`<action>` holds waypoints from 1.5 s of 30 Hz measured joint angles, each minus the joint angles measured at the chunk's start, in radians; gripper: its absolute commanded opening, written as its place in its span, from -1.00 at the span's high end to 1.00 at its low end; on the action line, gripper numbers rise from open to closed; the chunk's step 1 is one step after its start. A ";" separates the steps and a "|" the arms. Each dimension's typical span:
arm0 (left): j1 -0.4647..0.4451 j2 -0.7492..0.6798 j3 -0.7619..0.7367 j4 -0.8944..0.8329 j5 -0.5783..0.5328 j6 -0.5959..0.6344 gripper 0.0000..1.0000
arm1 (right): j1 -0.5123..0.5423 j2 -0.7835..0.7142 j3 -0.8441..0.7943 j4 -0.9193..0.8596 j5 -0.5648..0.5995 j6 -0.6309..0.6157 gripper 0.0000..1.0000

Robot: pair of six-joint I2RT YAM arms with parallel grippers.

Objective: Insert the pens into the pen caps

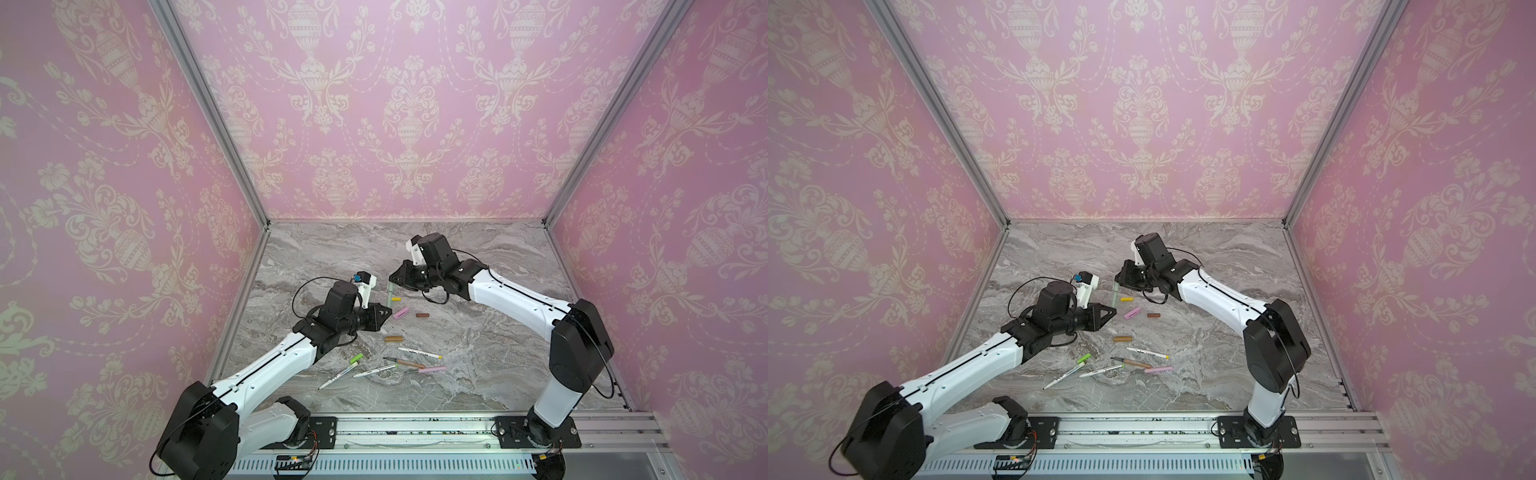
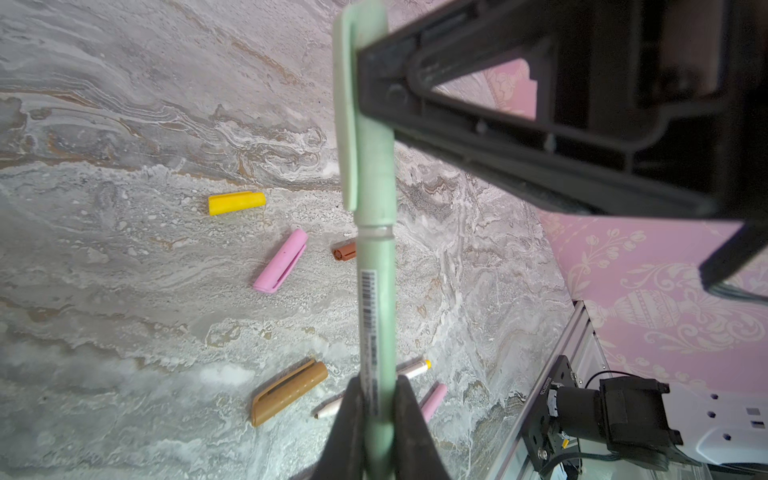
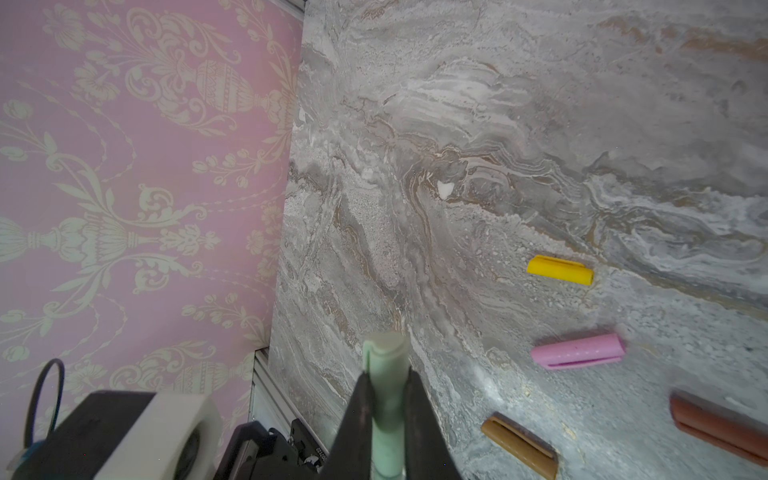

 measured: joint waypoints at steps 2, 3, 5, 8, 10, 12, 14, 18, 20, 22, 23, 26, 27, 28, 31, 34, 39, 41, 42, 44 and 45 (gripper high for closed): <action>-0.001 0.000 0.000 0.003 -0.004 -0.003 1.00 | -0.001 -0.008 -0.013 0.014 0.001 0.006 1.00; -0.003 0.000 0.000 0.006 -0.005 -0.004 1.00 | -0.001 -0.011 -0.019 0.020 0.001 0.007 1.00; -0.005 0.000 0.000 0.008 -0.006 -0.004 1.00 | -0.002 -0.016 -0.026 0.026 0.001 0.009 1.00; -0.005 0.000 0.000 0.012 -0.009 -0.004 1.00 | -0.002 -0.017 -0.026 0.032 0.002 0.009 1.00; -0.005 0.000 0.000 0.014 -0.008 -0.004 1.00 | -0.002 -0.018 -0.026 0.033 0.003 0.009 1.00; -0.005 0.000 0.000 0.019 -0.007 -0.004 1.00 | -0.003 -0.023 -0.026 0.032 0.003 0.007 0.79; -0.005 0.000 0.000 0.031 0.000 -0.003 1.00 | -0.010 -0.034 -0.026 0.026 0.000 0.005 0.52; -0.005 -0.011 -0.003 0.060 0.016 0.001 1.00 | -0.035 -0.076 -0.025 -0.007 -0.034 -0.017 0.09; -0.005 -0.030 -0.012 0.063 0.035 0.006 1.00 | -0.050 -0.101 -0.025 -0.014 -0.054 -0.035 -0.03; -0.005 -0.048 -0.022 0.063 0.061 0.010 1.00 | -0.066 -0.124 -0.024 -0.015 -0.076 -0.053 -0.09; -0.005 -0.054 -0.025 0.063 0.073 0.013 1.00 | -0.072 -0.131 -0.024 -0.015 -0.087 -0.060 -0.11; -0.005 -0.068 -0.029 0.065 0.111 0.015 1.00 | -0.087 -0.137 -0.016 -0.019 -0.126 -0.083 -0.11; -0.005 -0.069 -0.030 0.068 0.124 0.015 1.00 | -0.088 -0.135 -0.014 -0.020 -0.138 -0.090 -0.08; -0.005 -0.071 -0.030 0.074 0.135 0.015 1.00 | -0.088 -0.132 -0.013 -0.021 -0.151 -0.098 -0.03; -0.005 -0.071 -0.030 0.088 0.163 0.014 1.00 | -0.087 -0.121 -0.011 -0.020 -0.184 -0.105 0.13; -0.005 -0.070 -0.030 0.097 0.179 0.011 1.00 | -0.087 -0.111 -0.011 -0.013 -0.207 -0.104 0.35; -0.005 -0.065 -0.030 0.137 0.182 -0.008 1.00 | -0.087 -0.109 -0.011 -0.004 -0.216 -0.103 0.83; -0.005 -0.064 -0.031 0.145 0.181 -0.023 1.00 | -0.087 -0.109 -0.011 -0.003 -0.209 -0.103 0.96; -0.005 -0.063 -0.031 0.150 0.180 -0.031 1.00 | -0.087 -0.109 -0.011 -0.002 -0.207 -0.106 0.99; -0.005 -0.059 -0.032 0.162 0.177 -0.040 1.00 | -0.087 -0.109 -0.011 -0.001 -0.204 -0.106 1.00; -0.005 -0.057 -0.033 0.169 0.172 -0.042 1.00 | -0.087 -0.109 -0.011 -0.001 -0.199 -0.106 1.00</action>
